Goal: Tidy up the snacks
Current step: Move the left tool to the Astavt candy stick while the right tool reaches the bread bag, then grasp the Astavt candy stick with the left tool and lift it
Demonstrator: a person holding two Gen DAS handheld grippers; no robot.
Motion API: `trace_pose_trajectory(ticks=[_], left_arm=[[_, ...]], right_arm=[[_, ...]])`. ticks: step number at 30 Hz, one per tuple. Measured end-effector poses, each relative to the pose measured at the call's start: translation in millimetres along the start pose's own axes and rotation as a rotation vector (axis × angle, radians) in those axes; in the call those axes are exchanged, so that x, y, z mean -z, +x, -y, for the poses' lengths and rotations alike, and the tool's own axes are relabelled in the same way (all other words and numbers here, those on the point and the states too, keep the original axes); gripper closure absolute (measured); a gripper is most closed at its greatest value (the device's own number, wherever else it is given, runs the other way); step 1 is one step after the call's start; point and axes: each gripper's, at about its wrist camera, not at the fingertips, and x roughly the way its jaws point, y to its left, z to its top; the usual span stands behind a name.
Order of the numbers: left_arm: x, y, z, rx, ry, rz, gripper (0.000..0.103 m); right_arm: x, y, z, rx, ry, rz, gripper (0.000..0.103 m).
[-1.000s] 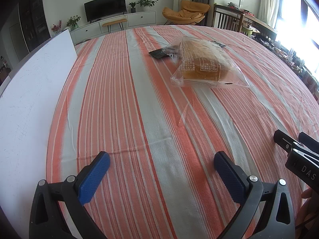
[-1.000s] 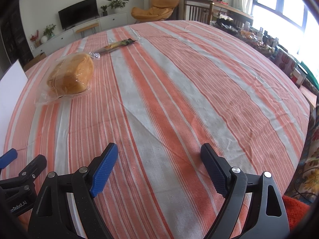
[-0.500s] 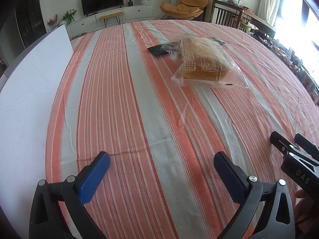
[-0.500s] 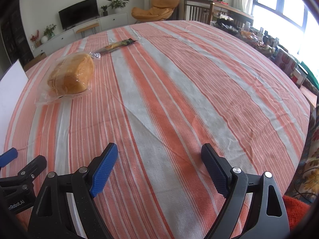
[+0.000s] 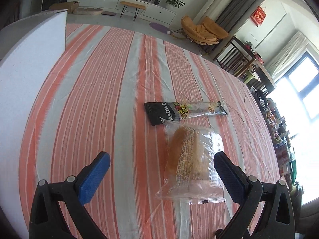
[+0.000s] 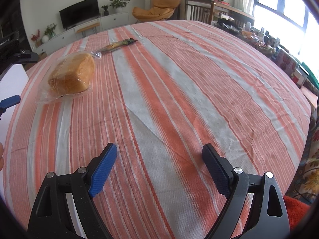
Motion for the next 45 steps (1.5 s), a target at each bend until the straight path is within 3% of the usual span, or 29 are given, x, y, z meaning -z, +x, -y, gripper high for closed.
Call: trace_pose_trajectory(ticks=[5,8,11,16,21,25,28,33,38,39,40,41,42,43,45], left_arm=[[15.1,40.5,70.4,0.119,0.217,-0.122,0.005],[31.9,43.3,125.7,0.329,0.378,-0.195,0.006],[35.0,28.6,151.5,0.366,0.453,-0.169,0.006],[10.2,8.0,129.8,0.275,0.443,-0.132,0.006],[-31.4,2.5,85.1,0.017,0.463,-0.073,0.006],[-62.2,18.3,56.4,-0.107,0.436,-0.101,0.006],[-67.7,43.1,54.9,-0.161,0.505,-0.14,0.006],[-66.2,91.1,74.8,-0.181,0.613,-0.19,0.006],[-71.7,121.7,83.3,-0.274,0.652,-0.168,0.006],[-75.6,120.9,79.8,-0.248,0.609,-0.161,0.016],[-77.9,117.8,73.2,-0.195,0.552,-0.165,0.035],[-78.5,112.2,67.2,-0.17,0.503,-0.147,0.04],[-77.1,106.4,61.8,-0.163,0.473,-0.136,0.058],[-73.2,98.8,56.3,-0.155,0.447,-0.129,0.069],[-63.7,81.1,40.1,-0.123,0.359,-0.131,0.075]], right_arm=[[-0.1,0.2,0.4,0.0,0.0,0.0,0.013],[0.0,0.2,0.5,0.0,0.0,0.0,0.013],[0.2,-0.1,-0.1,-0.002,-0.001,0.0,0.013],[0.2,-0.2,-0.6,-0.002,-0.002,0.0,0.013],[0.5,-0.3,-1.1,-0.002,-0.002,-0.001,0.013],[0.4,-0.1,-0.9,-0.002,-0.002,0.0,0.013],[0.3,0.0,-0.5,-0.002,-0.002,0.0,0.012],[0.2,0.0,-0.6,-0.003,-0.003,0.0,0.012],[0.4,0.0,-4.2,-0.006,-0.008,-0.001,0.012],[0.5,0.1,-4.9,-0.007,-0.009,-0.001,0.012],[1.4,0.3,-5.9,-0.008,-0.01,-0.001,0.012],[1.4,0.3,-7.0,-0.008,-0.01,-0.001,0.011],[1.6,0.2,-7.8,-0.008,-0.01,-0.001,0.011],[1.6,0.0,-8.0,-0.008,-0.01,-0.001,0.011],[2.6,-1.5,-7.6,-0.008,-0.009,-0.001,0.011]])
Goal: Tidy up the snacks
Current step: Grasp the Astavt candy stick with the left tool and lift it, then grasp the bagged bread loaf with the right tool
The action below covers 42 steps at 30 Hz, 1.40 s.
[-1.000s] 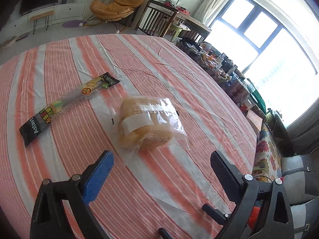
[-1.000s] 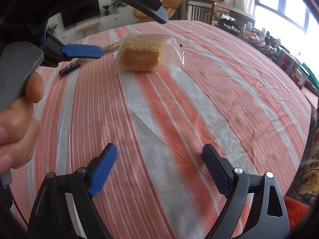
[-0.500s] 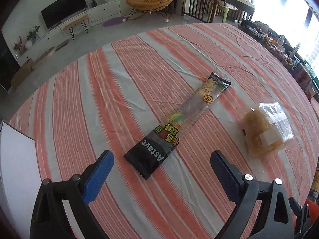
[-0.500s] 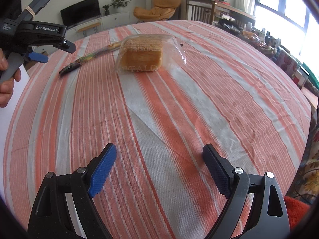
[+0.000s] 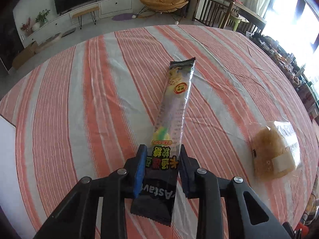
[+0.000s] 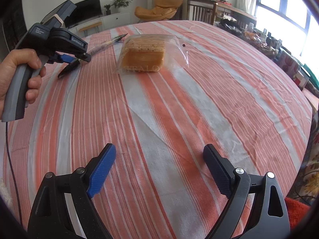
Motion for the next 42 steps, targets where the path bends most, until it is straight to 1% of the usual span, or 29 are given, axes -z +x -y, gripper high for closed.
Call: trace_pose_trajectory(ticks=[2,4,5,6,8,9,10,11,12,13,15,17,18,19,21,22,25,42], left_arm=[[25.1,-16.6,-18.6,0.01,-0.142,0.001,0.076],[58.3,-35.6,-32.5,0.0,-0.269,0.01,0.076],[76.1,-45.0,-33.7,-0.008,-0.301,0.009,0.076],[91.9,-53.9,-31.7,-0.013,-0.311,0.01,0.076],[122.0,-69.0,-19.4,-0.03,-0.281,0.011,0.075],[134.0,-73.8,-12.7,-0.045,-0.256,0.012,0.068],[142.1,-76.5,-8.1,-0.05,-0.232,0.011,0.051],[148.0,-77.9,-5.5,-0.062,-0.213,0.015,0.04],[152.6,-78.8,-4.7,-0.083,-0.199,0.025,0.021],[154.5,-78.8,-6.4,-0.108,-0.193,0.041,0.015],[152.3,-71.8,-11.9,-0.166,-0.186,0.061,0.015],[151.0,-64.3,-17.2,-0.22,-0.156,0.075,0.012],[150.8,-61.5,-16.1,-0.247,-0.129,0.078,0.007],[152.4,-60.4,-16.0,-0.248,-0.12,0.088,0.003],[153.9,-57.2,-15.6,-0.236,-0.116,0.124,0.0],[156.1,-57.1,-15.1,-0.235,-0.103,0.143,0.0],[157.3,-58.8,-17.9,-0.232,-0.1,0.161,0.0],[156.6,-57.7,-19.5,-0.233,-0.1,0.163,0.0]], right_arm=[[-1.7,1.0,2.9,-0.001,0.001,0.0,0.011],[-1.4,0.6,2.5,-0.001,0.0,0.0,0.011],[-1.7,1.0,2.8,-0.001,0.0,0.0,0.011],[-1.6,0.9,2.8,-0.001,0.0,0.0,0.011],[-1.6,1.0,2.9,-0.001,0.0,-0.001,0.011],[-1.6,1.0,2.8,-0.001,0.0,-0.001,0.011],[-1.6,0.8,2.3,-0.002,-0.001,-0.001,0.011],[-1.5,0.8,2.2,-0.002,-0.001,-0.001,0.011],[-1.4,0.6,1.9,-0.002,-0.001,-0.001,0.011],[-1.4,0.8,2.2,-0.002,-0.002,0.0,0.011],[-1.3,0.7,2.2,-0.003,-0.002,0.0,0.011],[-0.9,0.4,1.6,-0.003,-0.004,0.0,0.011],[-0.8,0.4,1.2,-0.003,-0.004,0.0,0.011],[-0.7,0.5,1.2,-0.003,-0.004,0.0,0.011],[-0.7,0.4,1.3,-0.003,-0.004,0.0,0.011],[-0.7,0.4,1.4,-0.003,-0.004,0.0,0.011],[-0.6,0.5,1.3,-0.004,-0.005,0.0,0.011],[-0.5,0.7,1.7,-0.002,-0.006,0.0,0.011]])
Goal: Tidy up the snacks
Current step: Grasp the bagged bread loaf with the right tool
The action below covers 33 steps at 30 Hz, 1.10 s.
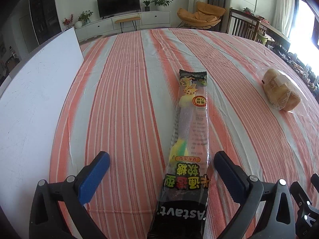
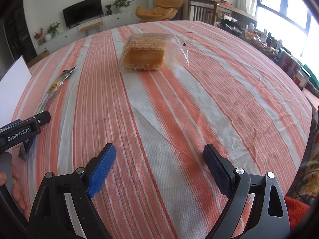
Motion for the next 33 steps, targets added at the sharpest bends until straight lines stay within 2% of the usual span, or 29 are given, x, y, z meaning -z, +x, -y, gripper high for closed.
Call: trace_pose_trajectory(ticks=[10,13,16,20,23,26,29,30,33], left_arm=[[0.3,0.3,-0.1,0.0,0.0,0.0,0.0],[0.4,0.4,-0.1,0.0,0.0,0.0,0.0],[0.5,0.4,-0.1,0.0,0.0,0.001,0.0],[0.6,0.6,-0.2,0.0,-0.001,0.001,0.0],[0.8,0.5,0.0,0.0,-0.001,0.001,0.0],[0.8,0.8,-0.2,0.001,-0.001,0.001,0.0],[0.9,0.8,-0.2,0.001,-0.001,0.001,0.0],[1.0,0.7,-0.1,0.0,-0.001,0.001,0.0],[1.2,0.8,0.0,0.001,-0.001,0.001,0.0]], right_arm=[[0.2,-0.6,0.8,-0.002,0.003,-0.003,0.011],[-10.6,-10.6,13.9,-0.072,0.08,0.028,0.014],[-50.2,-23.7,27.2,-0.079,0.115,0.133,0.013],[-126.9,-16.7,30.1,-0.08,0.092,0.164,0.012],[-167.1,12.2,18.4,-0.069,0.039,0.086,0.012],[-181.2,49.3,4.6,-0.086,0.011,-0.011,0.012],[-178.7,88.8,-6.1,-0.073,-0.031,-0.103,0.01],[-174.7,94.2,-4.7,-0.099,-0.028,-0.089,0.01],[-164.0,109.8,-9.8,-0.06,-0.069,-0.103,0.007]])
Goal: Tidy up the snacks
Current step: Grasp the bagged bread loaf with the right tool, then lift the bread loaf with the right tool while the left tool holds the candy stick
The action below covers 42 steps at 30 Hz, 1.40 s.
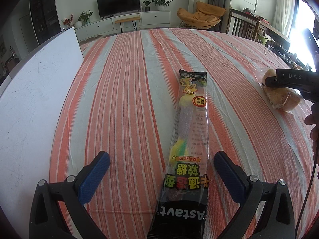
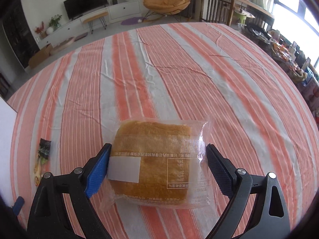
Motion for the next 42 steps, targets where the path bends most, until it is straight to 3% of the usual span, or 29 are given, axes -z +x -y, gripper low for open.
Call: trace_pose_trajectory(ticks=[7,9,11,16,20,26,27,29,30,34,36,42], left_arm=[[0.1,0.3,-0.3,0.0,0.0,0.0,0.0],[0.4,0.2,0.0,0.0,0.0,0.0,0.0],[0.2,0.0,-0.2,0.0,0.0,0.001,0.0],[0.3,0.3,-0.6,0.001,-0.001,0.0,0.0],[-1.3,-1.4,1.7,0.015,0.008,-0.002,0.0],[-5.7,-5.3,6.6,0.088,0.087,-0.134,0.001],[-4.4,-8.4,8.3,0.084,0.084,-0.125,0.007],[-1.8,-19.9,11.7,0.085,0.099,-0.072,0.05],[-1.0,-23.2,12.5,0.081,0.107,-0.073,0.079],[10.6,-43.5,-8.0,0.23,-0.005,-0.082,0.09],[20.8,-67.2,-15.2,0.296,-0.044,-0.047,0.098],[40.3,-122.4,-23.8,0.408,-0.102,0.041,0.099]], right_arm=[[13.0,-1.5,-1.3,0.009,-0.008,0.062,0.006],[13.1,8.2,6.6,-0.035,0.033,0.002,0.006],[9.7,10.6,-0.5,-0.007,-0.033,-0.008,0.004],[13.9,7.3,3.3,-0.008,-0.028,-0.057,0.008],[27.2,-14.6,12.9,-0.033,-0.014,-0.066,0.024],[70.0,-73.3,28.7,-0.171,0.025,-0.002,0.026],[78.8,-80.7,28.5,-0.192,0.027,0.003,0.026],[95.2,-92.3,27.9,-0.229,0.036,0.009,0.026],[103.5,-98.1,27.4,-0.25,0.043,0.012,0.026],[127.2,-116.9,26.1,-0.32,0.072,0.015,0.026],[133.4,-126.0,24.9,-0.34,0.073,0.025,0.026],[130.7,-152.9,6.8,-0.369,0.03,0.073,0.026]])
